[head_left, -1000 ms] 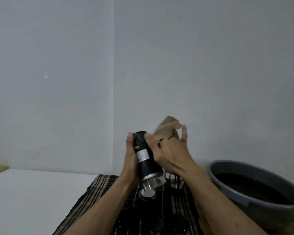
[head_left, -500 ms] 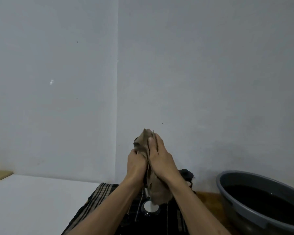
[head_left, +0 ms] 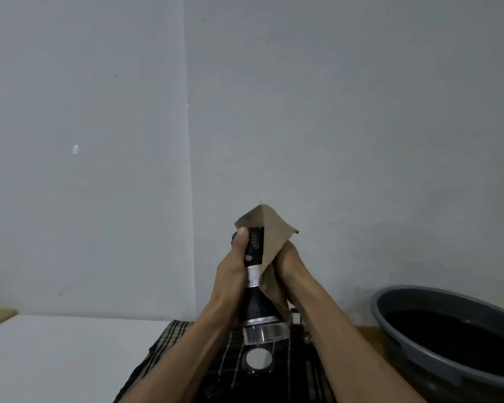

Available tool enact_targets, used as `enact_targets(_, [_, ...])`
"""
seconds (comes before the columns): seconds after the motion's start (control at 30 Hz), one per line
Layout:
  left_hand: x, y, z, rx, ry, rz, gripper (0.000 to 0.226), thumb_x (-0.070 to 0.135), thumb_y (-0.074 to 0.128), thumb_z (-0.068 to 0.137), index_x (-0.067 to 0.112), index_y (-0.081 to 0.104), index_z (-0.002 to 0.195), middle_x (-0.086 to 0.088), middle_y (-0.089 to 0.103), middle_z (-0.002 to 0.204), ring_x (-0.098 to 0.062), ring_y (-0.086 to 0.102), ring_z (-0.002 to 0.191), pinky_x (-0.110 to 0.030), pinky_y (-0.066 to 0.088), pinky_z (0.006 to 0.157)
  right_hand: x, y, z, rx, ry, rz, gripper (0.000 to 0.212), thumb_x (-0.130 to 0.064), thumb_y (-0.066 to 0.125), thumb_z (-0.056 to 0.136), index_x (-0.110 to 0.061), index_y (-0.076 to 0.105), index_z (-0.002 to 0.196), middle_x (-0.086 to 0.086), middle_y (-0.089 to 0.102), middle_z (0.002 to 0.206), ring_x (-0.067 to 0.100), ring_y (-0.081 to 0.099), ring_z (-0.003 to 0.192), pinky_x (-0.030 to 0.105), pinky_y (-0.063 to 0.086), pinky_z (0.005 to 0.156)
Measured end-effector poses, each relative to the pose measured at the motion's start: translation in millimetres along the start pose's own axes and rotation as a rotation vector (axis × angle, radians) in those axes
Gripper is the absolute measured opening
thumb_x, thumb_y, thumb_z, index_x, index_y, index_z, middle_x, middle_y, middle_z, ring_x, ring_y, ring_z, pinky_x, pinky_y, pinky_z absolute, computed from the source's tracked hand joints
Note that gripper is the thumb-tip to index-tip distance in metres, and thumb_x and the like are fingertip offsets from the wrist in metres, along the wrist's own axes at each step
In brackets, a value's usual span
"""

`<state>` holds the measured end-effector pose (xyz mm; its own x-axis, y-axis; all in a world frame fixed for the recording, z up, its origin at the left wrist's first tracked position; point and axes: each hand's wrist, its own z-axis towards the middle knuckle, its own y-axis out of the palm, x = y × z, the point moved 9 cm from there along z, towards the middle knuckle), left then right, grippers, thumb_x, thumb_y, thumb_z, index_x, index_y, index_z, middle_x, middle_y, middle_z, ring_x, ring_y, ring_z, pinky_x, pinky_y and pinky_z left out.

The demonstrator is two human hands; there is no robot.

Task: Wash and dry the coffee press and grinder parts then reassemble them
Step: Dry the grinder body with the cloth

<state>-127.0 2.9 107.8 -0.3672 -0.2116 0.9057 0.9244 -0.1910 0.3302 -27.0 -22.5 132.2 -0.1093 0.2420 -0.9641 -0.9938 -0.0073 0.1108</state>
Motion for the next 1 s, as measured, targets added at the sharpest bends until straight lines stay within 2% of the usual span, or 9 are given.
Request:
enact_targets(0.07, [14,-6,10,0.010,0.043,-0.050,0.069,0.073,0.061,0.086,0.011,0.077,0.113,-0.018,0.077,0.109,-0.033,0.074,0.103,-0.051,0.053,0.103,13,3,-10,-0.017,0.008,-0.022,0.038,-0.034,0.046,0.109,-0.015,0.072,0.089,0.000,0.072,0.073,0.006,0.069,0.058,0.017,0.052,0.053])
enact_targets(0.2, [19,4,9,-0.120,0.074,-0.121,0.077,0.067,0.041,0.099,0.000,0.067,0.127,-0.031,0.068,0.122,-0.040,0.067,0.112,-0.052,0.044,0.109,48,-11,-19,0.082,0.007,-0.153,0.031,0.004,0.035,0.108,-0.003,0.055,0.131,-0.011,0.058,0.094,-0.001,0.056,0.081,0.003,0.046,0.059])
enact_targets(0.3, [15,2,5,-0.138,0.116,-0.059,0.080,0.070,0.039,0.098,-0.001,0.071,0.114,-0.035,0.069,0.113,-0.039,0.067,0.101,-0.052,0.050,0.096,53,-16,-15,0.218,0.032,-0.283,0.014,-0.009,0.043,0.110,-0.013,0.053,0.118,-0.010,0.055,0.092,0.001,0.054,0.082,0.015,0.049,0.073])
enact_targets(0.43, [26,-15,7,0.185,0.191,0.434,0.081,0.087,0.047,0.081,0.013,0.070,0.105,-0.002,0.075,0.096,-0.015,0.070,0.090,-0.033,0.056,0.079,49,-25,-16,0.371,-0.011,-0.419,0.020,-0.039,0.047,0.107,-0.023,0.058,0.106,0.001,0.061,0.093,0.015,0.058,0.082,0.036,0.049,0.084])
enact_targets(0.57, [19,12,5,0.029,0.086,0.183,0.071,0.076,0.066,0.081,0.015,0.069,0.118,-0.007,0.078,0.104,-0.021,0.077,0.093,-0.040,0.062,0.085,8,-14,-38,0.423,-0.271,-0.658,0.034,-0.052,0.043,0.100,-0.028,0.052,0.122,-0.006,0.065,0.090,0.019,0.066,0.082,0.039,0.057,0.074])
enact_targets(0.63, [20,8,13,0.045,0.055,0.075,0.071,0.070,0.072,0.079,0.012,0.069,0.119,-0.010,0.078,0.105,-0.025,0.077,0.094,-0.043,0.062,0.085,8,-13,-45,0.467,-0.295,-0.549,0.031,-0.045,0.047,0.098,-0.024,0.059,0.116,-0.004,0.068,0.089,0.020,0.068,0.079,0.037,0.058,0.068])
enact_targets(0.73, [17,-9,23,0.092,-0.044,-0.175,0.072,0.068,0.076,0.074,0.011,0.070,0.117,-0.014,0.076,0.101,-0.033,0.074,0.090,-0.048,0.060,0.084,28,-21,-65,0.500,-0.267,-0.358,0.017,-0.004,0.053,0.098,-0.010,0.064,0.086,0.002,0.064,0.072,0.017,0.065,0.067,0.021,0.047,0.054])
enact_targets(0.9, [11,-28,18,0.065,-0.021,-0.085,0.076,0.071,0.069,0.078,0.007,0.070,0.118,-0.019,0.075,0.099,-0.037,0.072,0.085,-0.045,0.059,0.074,26,-34,-74,0.432,-0.148,-0.223,0.037,-0.011,0.043,0.108,-0.013,0.058,0.074,0.002,0.057,0.063,0.016,0.053,0.057,0.016,0.038,0.045])
enact_targets(1.0, [9,-25,6,0.043,0.106,0.063,0.070,0.072,0.063,0.082,0.012,0.070,0.117,-0.017,0.076,0.104,-0.036,0.075,0.095,-0.049,0.062,0.080,-7,-30,-46,0.407,-0.138,-0.160,0.024,-0.015,0.040,0.110,-0.017,0.056,0.093,-0.001,0.057,0.079,0.016,0.057,0.075,0.024,0.040,0.059])
